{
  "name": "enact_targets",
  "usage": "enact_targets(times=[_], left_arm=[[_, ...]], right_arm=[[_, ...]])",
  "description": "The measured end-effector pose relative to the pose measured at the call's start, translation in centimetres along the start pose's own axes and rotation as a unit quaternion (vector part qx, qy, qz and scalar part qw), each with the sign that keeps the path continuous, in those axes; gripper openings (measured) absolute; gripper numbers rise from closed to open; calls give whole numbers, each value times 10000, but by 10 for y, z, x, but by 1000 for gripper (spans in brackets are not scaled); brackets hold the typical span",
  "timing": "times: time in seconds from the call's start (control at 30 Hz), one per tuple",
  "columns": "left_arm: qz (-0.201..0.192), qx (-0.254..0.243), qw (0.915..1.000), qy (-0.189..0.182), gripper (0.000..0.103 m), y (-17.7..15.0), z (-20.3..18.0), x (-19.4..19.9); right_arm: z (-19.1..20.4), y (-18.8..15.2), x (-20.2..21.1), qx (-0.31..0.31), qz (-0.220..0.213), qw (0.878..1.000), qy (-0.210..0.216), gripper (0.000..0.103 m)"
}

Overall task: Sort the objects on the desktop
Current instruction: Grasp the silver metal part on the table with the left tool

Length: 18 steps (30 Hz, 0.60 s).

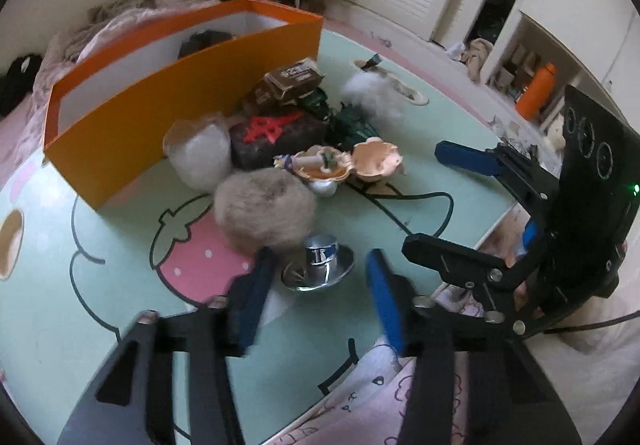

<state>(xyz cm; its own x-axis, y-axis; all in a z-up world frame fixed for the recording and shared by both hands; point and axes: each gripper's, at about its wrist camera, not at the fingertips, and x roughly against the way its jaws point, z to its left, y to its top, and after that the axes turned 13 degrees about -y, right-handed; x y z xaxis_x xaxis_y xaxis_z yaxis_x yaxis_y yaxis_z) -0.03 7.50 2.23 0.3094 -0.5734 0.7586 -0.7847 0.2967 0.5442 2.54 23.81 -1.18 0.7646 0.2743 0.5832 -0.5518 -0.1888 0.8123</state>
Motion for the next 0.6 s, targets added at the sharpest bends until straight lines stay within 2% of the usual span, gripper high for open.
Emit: enact_targets(times=[0.1, 0.33, 0.47, 0.6], left_arm=[[-122, 105, 9999, -55, 38, -4, 3, 5], [-867, 632, 9942, -70, 38, -24, 24, 42], [-791, 672, 9946, 34, 38, -36, 29, 44], [-771, 722, 9944, -12, 38, -43, 33, 43]], right_arm=[[3, 4, -1, 25, 46, 10000, 68, 89], [22, 32, -5, 349, 50, 9993, 141, 64], [30, 54, -24, 460, 410, 9980, 152, 49], [40, 61, -43, 878, 790, 9930, -4, 47]])
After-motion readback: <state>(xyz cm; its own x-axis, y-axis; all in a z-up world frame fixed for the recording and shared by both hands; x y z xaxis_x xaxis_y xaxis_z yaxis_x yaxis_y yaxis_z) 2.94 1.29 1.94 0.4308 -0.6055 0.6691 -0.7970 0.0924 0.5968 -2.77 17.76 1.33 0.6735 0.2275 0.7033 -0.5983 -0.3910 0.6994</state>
